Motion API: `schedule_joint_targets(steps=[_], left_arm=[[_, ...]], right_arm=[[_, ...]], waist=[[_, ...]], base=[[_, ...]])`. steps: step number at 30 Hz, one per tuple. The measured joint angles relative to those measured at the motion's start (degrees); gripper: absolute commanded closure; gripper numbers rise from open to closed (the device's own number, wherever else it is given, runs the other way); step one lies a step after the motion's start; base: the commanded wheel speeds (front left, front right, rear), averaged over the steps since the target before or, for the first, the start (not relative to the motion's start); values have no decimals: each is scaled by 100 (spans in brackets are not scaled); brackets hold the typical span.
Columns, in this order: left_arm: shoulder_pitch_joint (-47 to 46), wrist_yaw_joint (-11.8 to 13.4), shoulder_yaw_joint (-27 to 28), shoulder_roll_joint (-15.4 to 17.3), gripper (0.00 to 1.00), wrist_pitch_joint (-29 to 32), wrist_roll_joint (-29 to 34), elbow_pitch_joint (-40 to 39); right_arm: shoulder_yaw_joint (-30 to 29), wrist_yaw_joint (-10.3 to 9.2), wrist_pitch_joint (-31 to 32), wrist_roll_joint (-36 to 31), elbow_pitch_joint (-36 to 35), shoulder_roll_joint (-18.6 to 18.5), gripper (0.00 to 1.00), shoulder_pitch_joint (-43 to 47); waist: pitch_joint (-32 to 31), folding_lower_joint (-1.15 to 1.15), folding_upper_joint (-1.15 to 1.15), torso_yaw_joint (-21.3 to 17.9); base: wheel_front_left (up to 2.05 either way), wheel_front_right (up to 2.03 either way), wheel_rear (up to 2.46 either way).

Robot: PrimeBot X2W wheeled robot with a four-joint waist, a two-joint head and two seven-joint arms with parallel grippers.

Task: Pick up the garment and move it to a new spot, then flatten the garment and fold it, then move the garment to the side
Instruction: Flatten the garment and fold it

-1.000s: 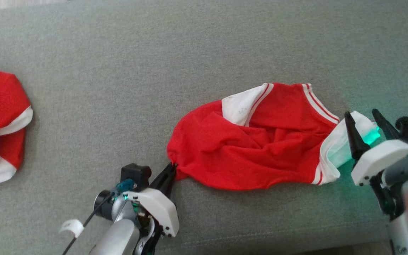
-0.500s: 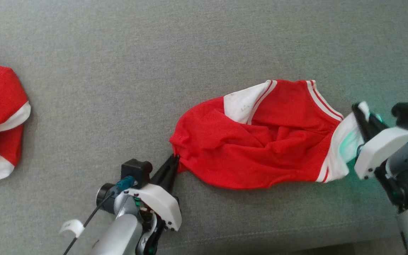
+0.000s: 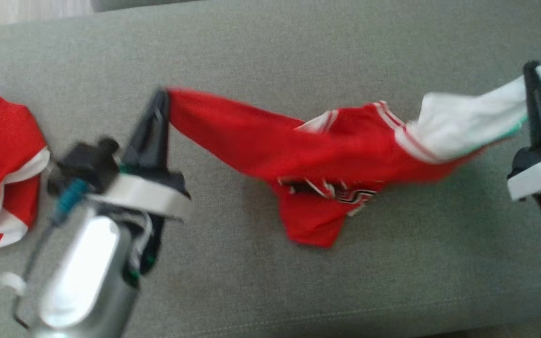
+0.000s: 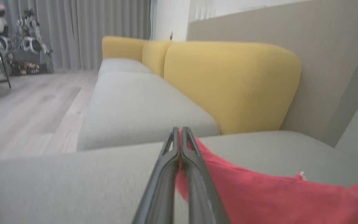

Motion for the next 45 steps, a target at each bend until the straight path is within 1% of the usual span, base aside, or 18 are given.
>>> schedule_joint_targets(steps=[5, 7, 12, 16, 17, 20, 24, 27, 31, 36, 40, 45], left_arm=[[-609, 41, 223, 309, 100, 326, 78, -738], [-903, 42, 322, 357, 100, 471, 120, -975], [-1608, 1, 360, 452, 100, 828, 118, -1348], [-1979, -25, 361, 453, 100, 1002, 113, -1381], [-2029, -64, 360, 447, 100, 1028, 90, -1369], [-2106, -73, 360, 442, 100, 1047, 36, -1316], [-2214, -127, 361, 414, 100, 1046, -66, -1044], [-2396, -235, 356, 328, 100, 1001, -162, -746], [-3023, -425, 338, 182, 100, 810, -205, -32], [-4080, -712, 327, -97, 100, 374, -207, 1332], [-4916, -826, 380, -323, 100, 0, -247, 2510], [-5699, -873, 713, -477, 100, -223, -300, 3654]], right_arm=[[-143, 0, -41, 276, -437, -33, 100, -522], [-203, 0, -7, 439, -609, -47, 100, -832], [-294, 0, 336, 597, -888, -271, 100, -1379], [-286, 0, 604, 742, -913, -379, 100, -1717], [-287, 0, 667, 769, -916, -391, 100, -1781], [-274, 0, 754, 809, -914, -396, 100, -1884], [-223, 0, 851, 886, -795, -426, 100, -2103], [-67, 0, 931, 1057, -584, -487, 100, -2431], [186, 0, 1001, 1257, 110, -613, 100, -3267], [717, 0, 715, 1485, 1438, -616, 100, -4766], [1100, 0, 241, 1590, 2683, -497, 100, -5991], [1428, 0, -709, 1595, 4006, -110, 100, -7034]], waist=[[-194, 0, 0, 40], [-288, 0, 0, 50], [-480, 0, 0, 88], [-556, 0, 0, 120], [-565, 0, 0, 129], [-572, 0, 0, 141], [-519, 0, 0, 149], [-430, 0, 0, 164], [-244, 0, 0, 207], [-22, 0, 0, 292], [144, 0, 0, 347], [302, 0, 0, 332]], base=[[0, 0, 0], [0, 0, 0], [0, 0, 0], [0, 0, 0], [0, 0, 0], [0, 0, 0], [0, 0, 0], [0, 0, 0], [0, 0, 0], [0, 0, 0], [0, 0, 0], [0, 0, 0]])
